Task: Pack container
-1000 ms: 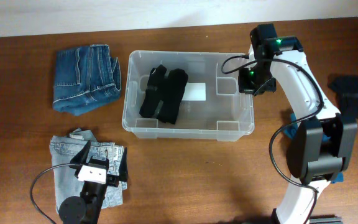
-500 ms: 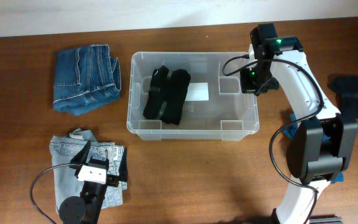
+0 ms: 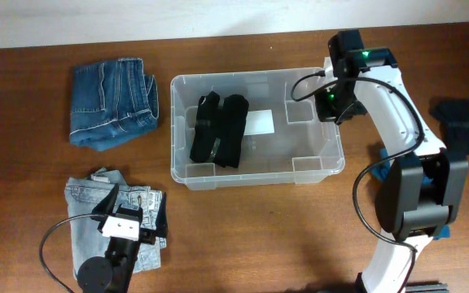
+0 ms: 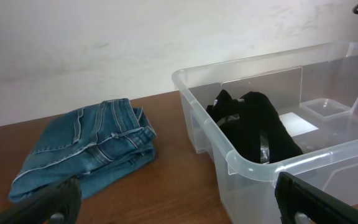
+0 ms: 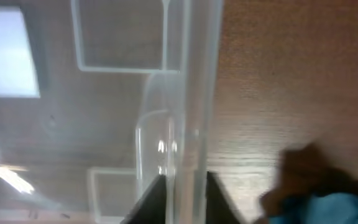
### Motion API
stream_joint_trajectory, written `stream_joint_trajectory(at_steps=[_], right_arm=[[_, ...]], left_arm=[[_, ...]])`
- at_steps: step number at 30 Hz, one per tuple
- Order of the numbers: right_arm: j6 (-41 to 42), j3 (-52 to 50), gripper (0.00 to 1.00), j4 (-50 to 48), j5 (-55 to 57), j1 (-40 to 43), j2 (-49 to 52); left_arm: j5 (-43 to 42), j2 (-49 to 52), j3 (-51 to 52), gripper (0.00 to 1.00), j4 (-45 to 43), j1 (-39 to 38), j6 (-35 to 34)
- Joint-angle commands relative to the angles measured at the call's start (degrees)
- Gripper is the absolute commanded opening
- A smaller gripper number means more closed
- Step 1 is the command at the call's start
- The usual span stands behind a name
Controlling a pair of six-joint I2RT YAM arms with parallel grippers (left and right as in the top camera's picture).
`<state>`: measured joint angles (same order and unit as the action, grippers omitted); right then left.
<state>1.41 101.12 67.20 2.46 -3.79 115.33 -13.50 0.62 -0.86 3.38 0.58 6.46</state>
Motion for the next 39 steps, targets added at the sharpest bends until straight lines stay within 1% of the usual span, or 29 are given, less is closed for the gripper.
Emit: stream_joint_trajectory(at_steps=[1,2,4,8,13,17,18,19,20,21,23,25,27,35,38,39], right_arm=[[-1.27,-0.11,0.27,-0.20,2.78,0.11,0.44],[-0.48,0.20,0.33,-0.20,3.02,0.11,0.44],[1.53,1.81,0.37,0.07,3.67,0.11,0.33],[2.49,5.40,0.37,1.20,3.80,0.04,-0.87],[2.54,12.63,0.37,6.75,2.60,-0.02,-2.71],[2.54,16.26,0.35,9.55,-3.80,-1.31,-4.13],[3.23,16.33,0.32,9.55,-4.57,-1.99,-4.39],[5.20,16.33,0.27,9.55,-4.63,-3.39,-4.44],[5.62,16.28,0.25,9.53,-4.61,-4.42,-4.37],[6.29,16.04,0.24,9.22,-4.42,-5.62,-4.22],[8.33,15.30,0.18,8.09,-4.13,-7.69,-4.17],[10.51,14.21,0.10,6.29,-4.17,-9.64,-4.17],[12.87,12.68,0.04,4.04,-4.07,-11.43,-4.09],[21.75,2.36,0.04,-6.45,-2.89,-16.02,-2.32],[24.52,-2.64,0.04,-12.72,-2.89,-17.88,-2.08],[26.60,-5.55,0.04,-16.81,-2.91,-19.12,-2.08]], left_arm=[[-0.28,-0.33,0.35,0.99,0.04,0.35,0.94],[-0.28,-0.33,0.35,0.99,0.04,0.33,0.94],[-0.28,-0.33,0.35,0.99,0.04,0.35,0.94],[-0.28,-0.33,0.35,0.99,0.04,0.33,0.94],[-0.28,-0.33,0.35,0.99,0.04,0.35,0.94],[-0.28,-0.33,0.35,0.99,0.04,0.33,0.94],[-0.28,-0.33,0.35,0.99,0.04,0.35,0.94],[-0.28,-0.33,0.35,0.99,0.04,0.33,0.94],[-0.28,-0.33,0.35,0.99,0.04,0.35,0.94],[-0.28,-0.33,0.35,0.99,0.04,0.35,0.94],[-0.28,-0.33,0.35,0.99,0.04,0.35,0.94],[-0.28,-0.33,0.35,0.99,0.04,0.35,0.94],[-0.28,-0.33,0.35,0.99,0.04,0.35,0.94],[-0.28,-0.33,0.35,0.99,0.04,0.35,0.94],[-0.28,-0.33,0.35,0.99,0.04,0.35,0.94],[-0.28,-0.33,0.35,0.99,0.04,0.35,0.94]])
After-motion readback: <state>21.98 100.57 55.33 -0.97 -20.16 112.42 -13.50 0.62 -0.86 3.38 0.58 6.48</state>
